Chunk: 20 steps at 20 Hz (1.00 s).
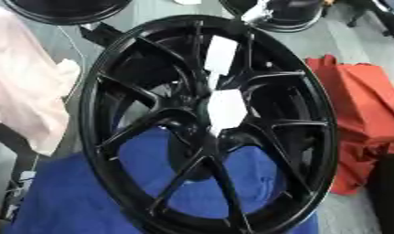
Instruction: Pull the pin out of the wheel hub.
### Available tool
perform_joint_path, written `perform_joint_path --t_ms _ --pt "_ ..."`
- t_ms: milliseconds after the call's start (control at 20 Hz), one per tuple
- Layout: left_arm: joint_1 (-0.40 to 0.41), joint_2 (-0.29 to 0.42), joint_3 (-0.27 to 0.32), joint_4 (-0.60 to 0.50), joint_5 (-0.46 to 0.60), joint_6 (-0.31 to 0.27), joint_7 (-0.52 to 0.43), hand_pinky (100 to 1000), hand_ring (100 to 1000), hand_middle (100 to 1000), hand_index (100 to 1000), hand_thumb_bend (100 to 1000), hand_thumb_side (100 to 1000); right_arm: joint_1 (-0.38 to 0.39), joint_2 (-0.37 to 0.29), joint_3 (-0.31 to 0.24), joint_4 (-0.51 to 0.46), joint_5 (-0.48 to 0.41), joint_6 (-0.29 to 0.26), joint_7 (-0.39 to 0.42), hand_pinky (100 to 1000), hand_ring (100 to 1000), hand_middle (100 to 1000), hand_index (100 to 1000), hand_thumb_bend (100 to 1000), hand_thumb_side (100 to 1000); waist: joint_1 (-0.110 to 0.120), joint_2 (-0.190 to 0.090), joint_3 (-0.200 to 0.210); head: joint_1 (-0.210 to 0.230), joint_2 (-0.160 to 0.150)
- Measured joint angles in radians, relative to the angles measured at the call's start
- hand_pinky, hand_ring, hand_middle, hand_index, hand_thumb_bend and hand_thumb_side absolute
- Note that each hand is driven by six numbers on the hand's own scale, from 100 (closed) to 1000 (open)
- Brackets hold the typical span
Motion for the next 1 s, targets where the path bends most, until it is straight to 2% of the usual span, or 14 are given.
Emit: perform_joint_path --t_ms 550,700,1000 --pt "0.000 -0.003 0.000 0.000 0.004 0.002 0.000 838 746 664 763 157 754 0.029 0.000 0.014 -0.011 -0.049 0.028 -0.013 720 729 767 849 517 279 -0.001 -0.011 -0.009 0.001 0.001" --pt "0.001 -0.009 0.000 0.000 0.004 0.003 0.000 838 746 664 763 158 755 0.054 -0.018 0.026 -0.041 -0.063 0.048 -0.070 714 721 765 845 511 267 -0.002 -0.017 -0.005 0.014 -0.028" --pt "0.003 -0.009 0.000 0.000 0.005 0.004 -0.001 837 746 663 763 158 756 0.081 -0.057 0.055 -0.132 -0.083 0.109 -0.240 705 711 765 846 501 260 -0.006 -0.019 -0.003 0.040 -0.089"
